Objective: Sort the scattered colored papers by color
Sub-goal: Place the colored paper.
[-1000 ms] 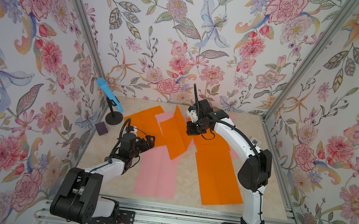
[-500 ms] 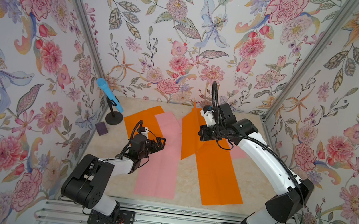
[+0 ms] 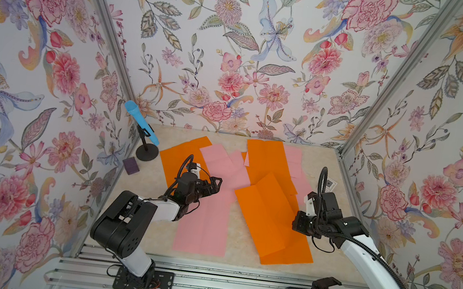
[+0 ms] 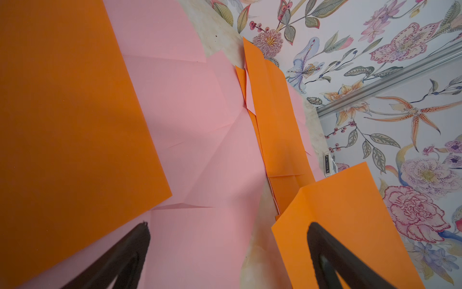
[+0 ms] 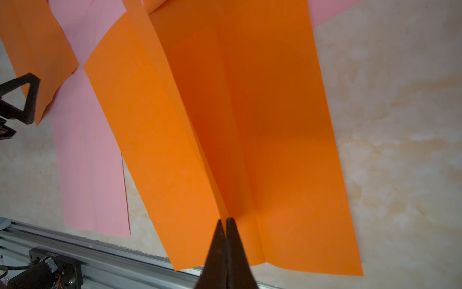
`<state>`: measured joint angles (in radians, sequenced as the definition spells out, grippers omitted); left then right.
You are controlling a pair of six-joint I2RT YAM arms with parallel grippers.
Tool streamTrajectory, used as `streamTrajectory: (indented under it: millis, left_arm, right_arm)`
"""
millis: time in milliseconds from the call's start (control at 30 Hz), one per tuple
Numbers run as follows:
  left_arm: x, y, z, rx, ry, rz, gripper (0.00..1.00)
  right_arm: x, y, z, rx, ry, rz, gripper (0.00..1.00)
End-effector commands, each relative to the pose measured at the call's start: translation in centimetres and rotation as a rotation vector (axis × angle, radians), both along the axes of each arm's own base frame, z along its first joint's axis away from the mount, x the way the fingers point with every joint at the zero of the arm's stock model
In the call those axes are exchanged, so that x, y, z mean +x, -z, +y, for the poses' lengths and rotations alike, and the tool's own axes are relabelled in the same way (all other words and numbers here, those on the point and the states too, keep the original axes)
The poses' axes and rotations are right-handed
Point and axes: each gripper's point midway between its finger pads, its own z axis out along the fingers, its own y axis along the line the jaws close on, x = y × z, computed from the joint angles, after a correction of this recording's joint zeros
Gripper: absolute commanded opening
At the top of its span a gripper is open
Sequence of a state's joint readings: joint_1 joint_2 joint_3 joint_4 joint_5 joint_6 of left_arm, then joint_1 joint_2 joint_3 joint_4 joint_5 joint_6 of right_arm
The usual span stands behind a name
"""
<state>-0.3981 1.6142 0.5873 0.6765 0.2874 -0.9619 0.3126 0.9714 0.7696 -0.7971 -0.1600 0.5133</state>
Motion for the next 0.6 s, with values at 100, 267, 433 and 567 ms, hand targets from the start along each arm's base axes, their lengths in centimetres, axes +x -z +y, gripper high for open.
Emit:
streamTrajectory:
  millis: [100,267,433,567]
  left_arm:
    - [0.3,-1.5,-1.5,-0.024,0.034,-0.03,1.0]
    - [-0.1,-2.1,-2.1,-0.02,0.046,-0.039,1.0]
    - [0.0,-2.3,-2.9,-0.012,0.063,-0.039,1.0]
    - [-0.1,-2.2,-3.3,-0.01,0.07,-0.034,1.0]
  right_arm:
    - [-1.2,1.9,-0.5,0.076,0.1,0.026,0.0]
    - [-1.8,2.0,-1.6,0.076,0.149,-0.019,0.0]
    - [-1.7,2.0,-2.5,0.097,0.191,-0.023,0.0]
    - [-1.9,2.2,-3.0,0.108,0.217,-0.016,0.0]
